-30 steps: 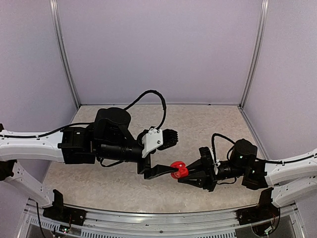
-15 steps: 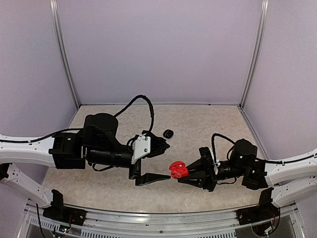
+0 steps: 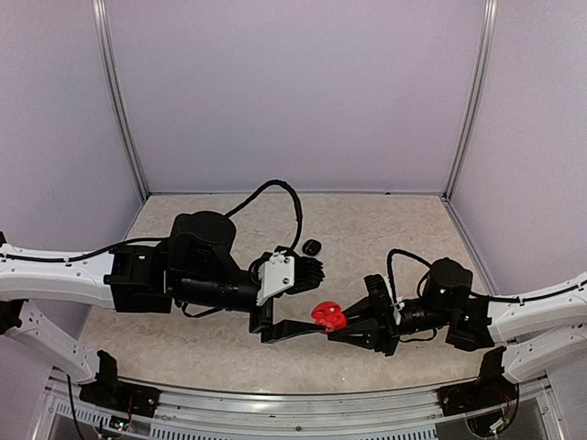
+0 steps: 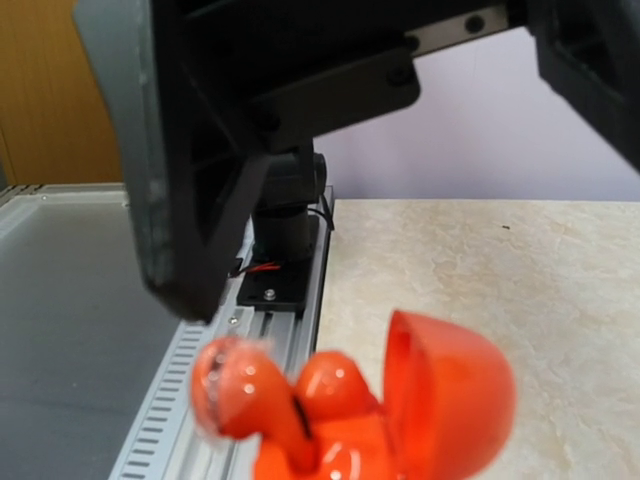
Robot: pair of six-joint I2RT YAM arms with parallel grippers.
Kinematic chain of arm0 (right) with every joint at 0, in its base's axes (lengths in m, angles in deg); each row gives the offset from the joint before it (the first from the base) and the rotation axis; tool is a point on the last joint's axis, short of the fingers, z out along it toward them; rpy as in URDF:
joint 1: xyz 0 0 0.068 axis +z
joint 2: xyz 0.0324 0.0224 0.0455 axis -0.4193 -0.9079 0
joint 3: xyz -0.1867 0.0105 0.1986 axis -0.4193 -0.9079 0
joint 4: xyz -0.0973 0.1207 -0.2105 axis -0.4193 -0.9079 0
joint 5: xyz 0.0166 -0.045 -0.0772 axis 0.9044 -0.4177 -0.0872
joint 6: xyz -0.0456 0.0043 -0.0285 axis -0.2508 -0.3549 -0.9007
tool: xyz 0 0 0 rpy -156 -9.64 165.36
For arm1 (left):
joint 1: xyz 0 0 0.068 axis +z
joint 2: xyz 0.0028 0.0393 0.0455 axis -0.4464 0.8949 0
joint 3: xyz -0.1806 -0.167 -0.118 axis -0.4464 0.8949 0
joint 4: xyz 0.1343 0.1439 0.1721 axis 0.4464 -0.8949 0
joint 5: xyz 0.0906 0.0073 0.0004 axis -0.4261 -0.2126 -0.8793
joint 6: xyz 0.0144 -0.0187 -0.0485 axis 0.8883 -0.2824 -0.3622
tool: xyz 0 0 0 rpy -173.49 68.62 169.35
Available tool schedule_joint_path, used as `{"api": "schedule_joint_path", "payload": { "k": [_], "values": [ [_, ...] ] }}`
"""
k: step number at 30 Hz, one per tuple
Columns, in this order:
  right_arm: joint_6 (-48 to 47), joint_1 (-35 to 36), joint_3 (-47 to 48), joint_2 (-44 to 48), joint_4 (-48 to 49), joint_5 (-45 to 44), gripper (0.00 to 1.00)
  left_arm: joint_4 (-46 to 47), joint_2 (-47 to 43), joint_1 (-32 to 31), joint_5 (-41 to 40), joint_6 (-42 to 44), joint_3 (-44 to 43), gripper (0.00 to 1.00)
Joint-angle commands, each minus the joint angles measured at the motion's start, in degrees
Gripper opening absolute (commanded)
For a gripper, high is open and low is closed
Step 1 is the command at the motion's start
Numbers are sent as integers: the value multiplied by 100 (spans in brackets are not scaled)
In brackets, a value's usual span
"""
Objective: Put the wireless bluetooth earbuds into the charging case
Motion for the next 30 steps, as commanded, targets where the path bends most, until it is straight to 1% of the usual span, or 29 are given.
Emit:
{"api": "schedule_joint_path", "payload": {
  "k": [1, 8, 20, 30],
  "values": [
    [8, 72, 154, -35, 66, 62, 0, 142, 120, -20, -40, -26, -193, 84],
    [-8, 77, 175, -21, 13, 76, 0, 155, 199, -3, -103, -6, -218, 83],
    [-165, 95, 302, -86, -142, 96, 0, 228, 363, 54, -374, -95, -276, 78],
    [-224, 96, 329, -66, -172, 131, 0, 210, 488, 193, -283, -122, -273, 77]
  ]
}}
